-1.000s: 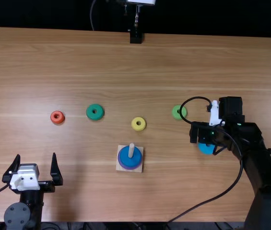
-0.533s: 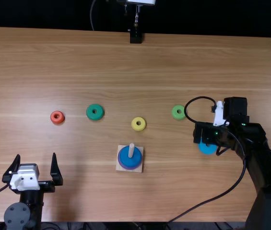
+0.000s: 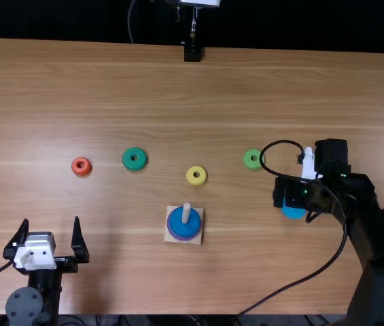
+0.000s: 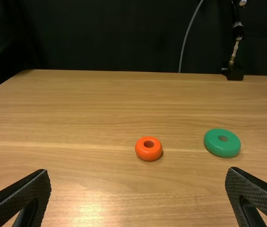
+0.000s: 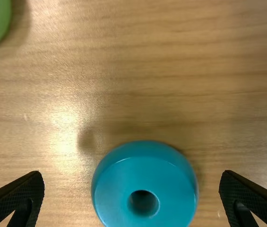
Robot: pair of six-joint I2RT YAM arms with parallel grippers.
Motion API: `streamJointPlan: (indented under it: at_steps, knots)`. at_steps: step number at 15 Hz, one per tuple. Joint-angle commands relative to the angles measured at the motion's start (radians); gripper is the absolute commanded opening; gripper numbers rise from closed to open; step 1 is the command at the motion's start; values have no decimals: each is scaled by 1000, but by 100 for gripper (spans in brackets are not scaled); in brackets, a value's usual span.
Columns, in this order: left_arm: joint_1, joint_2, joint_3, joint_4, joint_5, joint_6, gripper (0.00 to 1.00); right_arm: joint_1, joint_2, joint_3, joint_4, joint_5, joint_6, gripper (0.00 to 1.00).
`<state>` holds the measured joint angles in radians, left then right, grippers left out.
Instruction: Build the Hanoi tower: stack the rings onto the peg from bottom to top in this color order: purple, dark blue, light blue, dark green, light green, yellow, orange.
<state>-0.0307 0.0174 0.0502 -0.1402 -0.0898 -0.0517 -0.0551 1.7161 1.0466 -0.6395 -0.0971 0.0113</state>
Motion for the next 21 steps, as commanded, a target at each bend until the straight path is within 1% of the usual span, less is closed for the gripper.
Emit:
streamJointPlan:
  at_steps: [1,9,11,15,18,19,20,21]
  knots:
    - [3,-17,-50,-14,0,11,100,-8,27,-13,-2,-2,-8,100]
    - [3,-17,-50,-14,0,11,100,-8,53,-23,-2,0,-6,100]
    - [3,-17,-50,-16,-2,11,100,-8,54,-23,-2,0,-11,100]
    - [3,-17,-50,-14,-2,9,100,-8,66,-23,0,1,-11,100]
    - [3,-17,-50,-14,-2,11,100,-6,68,-25,0,71,-15,100]
    - [3,-17,-50,-14,-2,9,100,-6,69,-25,0,77,-15,81]
    - [3,-17,-50,-16,-2,11,100,-6,68,-25,0,75,-15,57]
    - [3,-17,-50,-14,-2,11,100,-6,68,-25,0,75,-19,37]
